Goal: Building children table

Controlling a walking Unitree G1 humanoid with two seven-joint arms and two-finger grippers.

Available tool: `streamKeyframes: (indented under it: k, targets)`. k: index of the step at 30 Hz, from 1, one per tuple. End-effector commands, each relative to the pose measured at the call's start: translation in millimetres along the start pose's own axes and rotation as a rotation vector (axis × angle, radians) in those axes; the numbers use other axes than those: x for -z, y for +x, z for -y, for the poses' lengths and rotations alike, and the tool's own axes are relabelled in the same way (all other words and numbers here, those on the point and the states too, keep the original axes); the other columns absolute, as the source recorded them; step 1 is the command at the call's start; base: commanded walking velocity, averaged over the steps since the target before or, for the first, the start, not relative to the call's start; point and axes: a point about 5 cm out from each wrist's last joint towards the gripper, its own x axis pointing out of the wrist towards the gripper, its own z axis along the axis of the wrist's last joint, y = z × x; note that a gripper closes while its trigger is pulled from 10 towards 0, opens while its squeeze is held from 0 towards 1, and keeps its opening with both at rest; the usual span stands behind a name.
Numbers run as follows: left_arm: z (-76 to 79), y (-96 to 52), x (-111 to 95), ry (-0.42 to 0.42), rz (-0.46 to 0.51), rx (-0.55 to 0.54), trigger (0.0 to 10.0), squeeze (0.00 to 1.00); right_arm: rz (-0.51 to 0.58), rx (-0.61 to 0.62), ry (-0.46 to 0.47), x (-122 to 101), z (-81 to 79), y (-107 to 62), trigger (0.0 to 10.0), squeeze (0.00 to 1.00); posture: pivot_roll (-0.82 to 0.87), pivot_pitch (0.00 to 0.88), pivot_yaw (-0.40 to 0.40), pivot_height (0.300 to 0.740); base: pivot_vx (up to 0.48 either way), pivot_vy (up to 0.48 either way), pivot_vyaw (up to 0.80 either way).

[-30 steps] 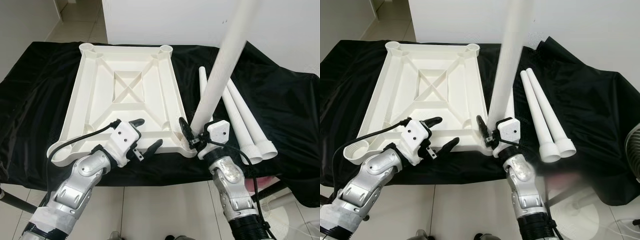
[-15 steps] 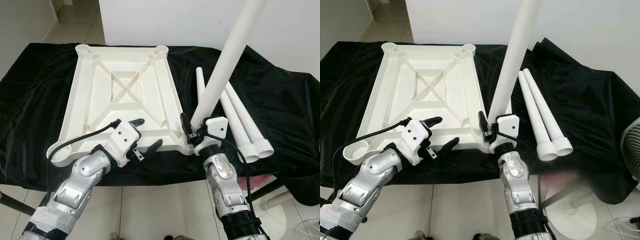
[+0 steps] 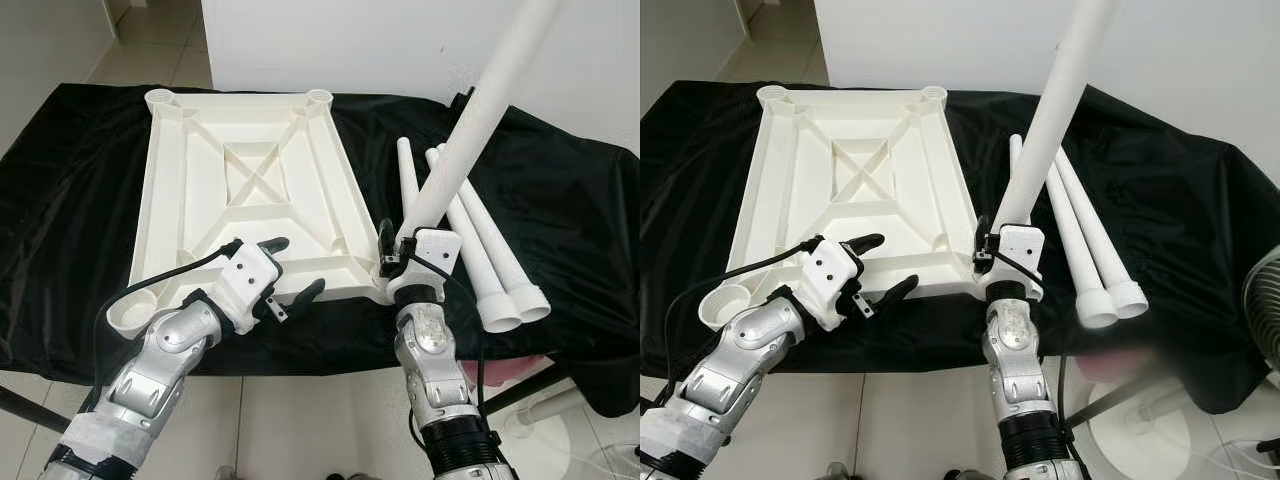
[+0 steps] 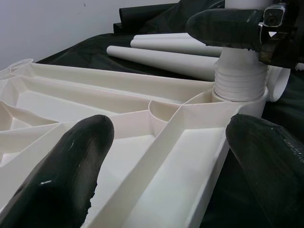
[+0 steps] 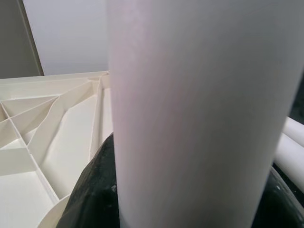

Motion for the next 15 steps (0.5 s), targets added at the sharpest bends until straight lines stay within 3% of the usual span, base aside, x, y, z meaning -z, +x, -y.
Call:
streamKeyframes:
  k: [1, 15]
  targets:
    - [4.8, 0.6, 2, 0.012, -0.01, 0.086, 10.0, 0.0, -0.209, 0.044, -0.032, 42, 9.5, -19.7, 10.0, 0.0, 0.04, 0.111, -0.033, 0.74, 0.0, 0.0, 0.0]
    - [1.3, 3.6, 1, 0.017, -0.003, 0.07, 10.0, 0.0, -0.197, 0.055, -0.055, 34, 10.4, -3.5, 10.0, 0.0, 0.04, 0.107, -0.032, 0.74, 0.0, 0.0, 0.0]
